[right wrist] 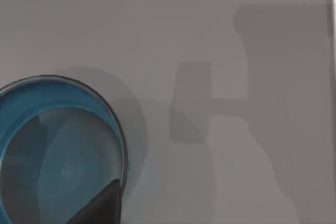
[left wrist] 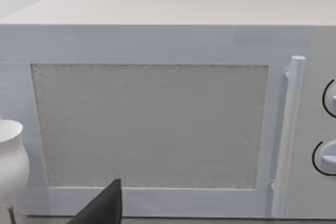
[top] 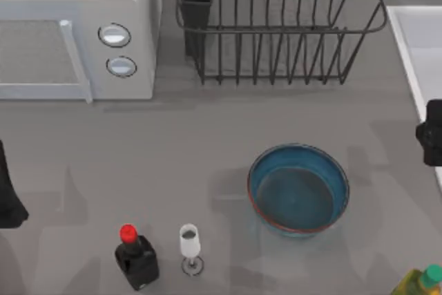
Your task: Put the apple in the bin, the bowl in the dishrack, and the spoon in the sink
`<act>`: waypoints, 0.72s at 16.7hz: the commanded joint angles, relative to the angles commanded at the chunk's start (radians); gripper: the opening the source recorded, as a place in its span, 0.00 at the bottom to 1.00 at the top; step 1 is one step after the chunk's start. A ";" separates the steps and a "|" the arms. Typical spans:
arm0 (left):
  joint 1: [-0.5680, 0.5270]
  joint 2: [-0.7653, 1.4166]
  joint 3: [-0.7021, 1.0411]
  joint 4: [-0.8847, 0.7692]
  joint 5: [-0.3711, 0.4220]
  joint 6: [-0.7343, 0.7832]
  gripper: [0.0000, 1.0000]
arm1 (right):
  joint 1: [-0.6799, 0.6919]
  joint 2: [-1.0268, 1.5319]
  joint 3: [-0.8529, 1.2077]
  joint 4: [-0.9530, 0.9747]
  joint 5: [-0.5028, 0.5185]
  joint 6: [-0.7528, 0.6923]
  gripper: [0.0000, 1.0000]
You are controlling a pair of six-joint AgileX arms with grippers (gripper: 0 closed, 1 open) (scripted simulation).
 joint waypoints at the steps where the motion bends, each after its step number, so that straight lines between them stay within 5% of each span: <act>1: 0.000 0.000 0.000 0.000 0.000 0.000 1.00 | 0.026 0.105 0.075 -0.065 -0.002 0.028 1.00; 12: 0.000 0.000 0.000 0.000 0.000 0.000 1.00 | 0.219 0.808 0.660 -0.534 0.008 0.227 1.00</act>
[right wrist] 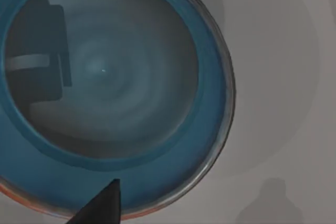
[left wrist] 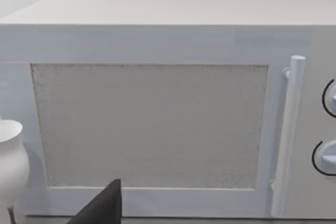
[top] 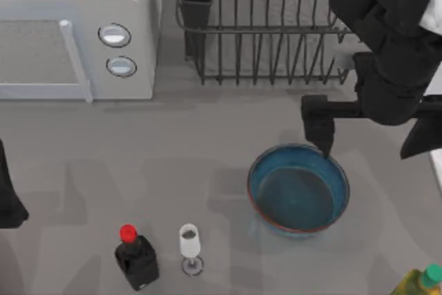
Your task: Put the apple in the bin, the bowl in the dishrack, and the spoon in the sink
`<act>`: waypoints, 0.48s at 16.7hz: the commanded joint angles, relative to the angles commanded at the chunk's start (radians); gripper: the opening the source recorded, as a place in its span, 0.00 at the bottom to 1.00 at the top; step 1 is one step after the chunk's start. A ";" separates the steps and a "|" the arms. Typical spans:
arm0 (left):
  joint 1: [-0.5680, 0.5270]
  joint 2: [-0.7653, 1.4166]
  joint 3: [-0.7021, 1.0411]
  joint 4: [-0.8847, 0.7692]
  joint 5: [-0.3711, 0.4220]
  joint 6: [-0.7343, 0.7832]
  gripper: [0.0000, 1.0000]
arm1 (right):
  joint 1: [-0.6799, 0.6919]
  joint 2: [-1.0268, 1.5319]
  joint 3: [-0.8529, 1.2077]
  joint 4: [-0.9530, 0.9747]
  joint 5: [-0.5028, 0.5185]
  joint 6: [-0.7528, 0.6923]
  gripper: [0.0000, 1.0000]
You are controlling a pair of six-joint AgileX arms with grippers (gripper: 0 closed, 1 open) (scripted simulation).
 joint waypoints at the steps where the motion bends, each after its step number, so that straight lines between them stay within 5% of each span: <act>1: 0.000 0.000 0.000 0.000 0.000 0.000 1.00 | 0.004 0.015 0.013 -0.010 0.001 0.005 1.00; 8: 0.000 0.000 0.000 0.000 0.000 0.000 1.00 | 0.002 0.022 0.000 0.005 0.001 0.004 1.00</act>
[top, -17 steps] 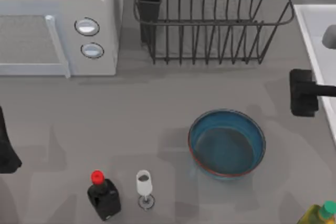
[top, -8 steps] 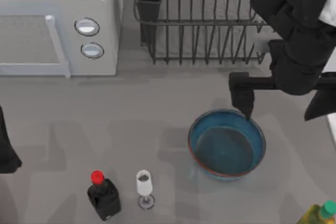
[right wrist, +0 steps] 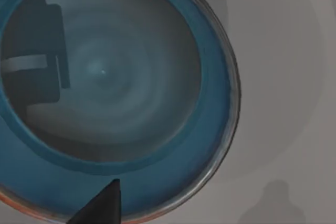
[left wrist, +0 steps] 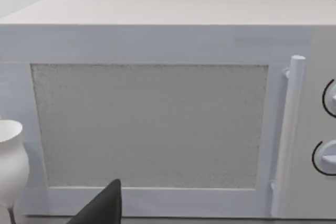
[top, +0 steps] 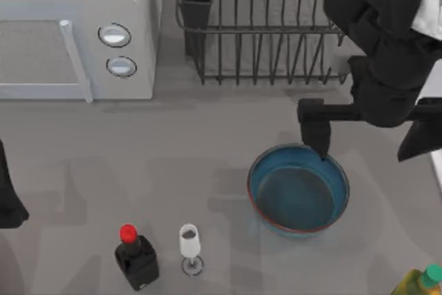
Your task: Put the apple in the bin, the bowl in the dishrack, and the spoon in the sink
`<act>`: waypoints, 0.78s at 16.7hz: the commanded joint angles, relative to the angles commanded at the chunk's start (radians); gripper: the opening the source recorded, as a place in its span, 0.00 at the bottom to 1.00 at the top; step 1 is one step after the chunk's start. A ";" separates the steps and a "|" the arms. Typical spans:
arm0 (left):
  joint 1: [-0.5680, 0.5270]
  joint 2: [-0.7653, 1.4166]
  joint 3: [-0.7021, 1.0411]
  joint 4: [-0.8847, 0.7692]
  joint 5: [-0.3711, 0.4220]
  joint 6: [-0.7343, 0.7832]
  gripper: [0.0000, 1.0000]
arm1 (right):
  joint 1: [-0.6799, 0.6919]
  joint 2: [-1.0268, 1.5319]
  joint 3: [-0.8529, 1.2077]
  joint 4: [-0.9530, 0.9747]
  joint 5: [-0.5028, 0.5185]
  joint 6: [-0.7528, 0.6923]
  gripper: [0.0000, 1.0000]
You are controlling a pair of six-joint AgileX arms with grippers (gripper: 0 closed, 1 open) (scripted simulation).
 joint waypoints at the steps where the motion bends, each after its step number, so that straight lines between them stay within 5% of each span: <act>1: 0.000 0.000 0.000 0.000 0.000 0.000 1.00 | 0.001 0.006 -0.019 0.023 0.000 0.000 1.00; 8: 0.000 0.000 0.000 0.000 0.000 0.000 1.00 | 0.006 0.096 -0.222 0.326 0.001 0.005 1.00; 13: 0.000 0.000 0.000 0.000 0.000 0.000 1.00 | 0.007 0.109 -0.250 0.360 0.001 0.007 1.00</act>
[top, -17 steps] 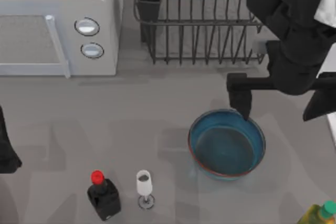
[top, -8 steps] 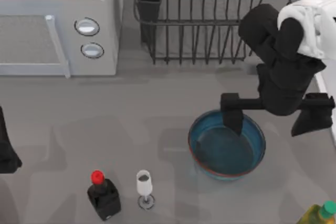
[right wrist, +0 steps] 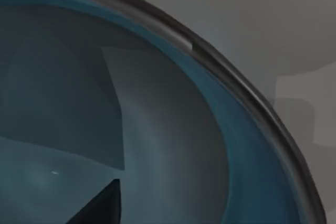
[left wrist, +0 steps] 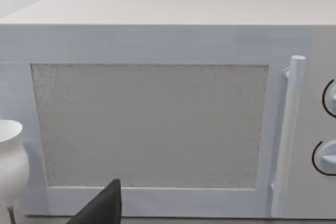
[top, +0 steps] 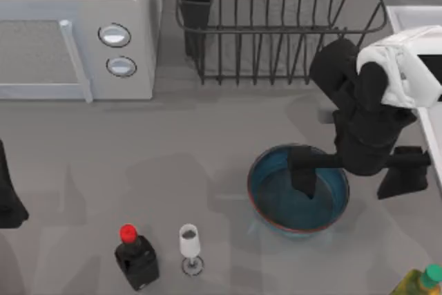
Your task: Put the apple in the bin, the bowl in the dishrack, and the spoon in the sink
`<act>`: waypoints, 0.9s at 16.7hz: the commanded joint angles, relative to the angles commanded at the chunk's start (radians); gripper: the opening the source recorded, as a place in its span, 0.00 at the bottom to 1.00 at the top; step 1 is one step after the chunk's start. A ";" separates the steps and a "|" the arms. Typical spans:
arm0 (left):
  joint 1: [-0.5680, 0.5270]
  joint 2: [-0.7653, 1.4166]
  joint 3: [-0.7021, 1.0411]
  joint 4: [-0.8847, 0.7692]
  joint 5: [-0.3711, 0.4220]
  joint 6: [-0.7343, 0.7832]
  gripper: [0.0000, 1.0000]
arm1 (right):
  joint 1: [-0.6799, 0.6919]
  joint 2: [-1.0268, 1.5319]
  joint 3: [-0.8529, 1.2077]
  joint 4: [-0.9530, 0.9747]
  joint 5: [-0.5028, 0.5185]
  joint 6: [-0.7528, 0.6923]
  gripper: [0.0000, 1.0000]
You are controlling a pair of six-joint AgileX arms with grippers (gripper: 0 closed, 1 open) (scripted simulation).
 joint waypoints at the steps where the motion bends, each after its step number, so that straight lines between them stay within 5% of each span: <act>1: 0.000 0.000 0.000 0.000 0.000 0.000 1.00 | 0.000 0.000 0.000 0.000 0.000 0.000 1.00; 14: 0.000 0.000 0.000 0.000 0.000 0.000 1.00 | 0.000 0.000 0.000 0.000 0.000 0.000 0.02; 15: 0.000 0.000 0.000 0.000 0.000 0.000 1.00 | 0.000 0.000 0.000 0.000 0.000 0.000 0.00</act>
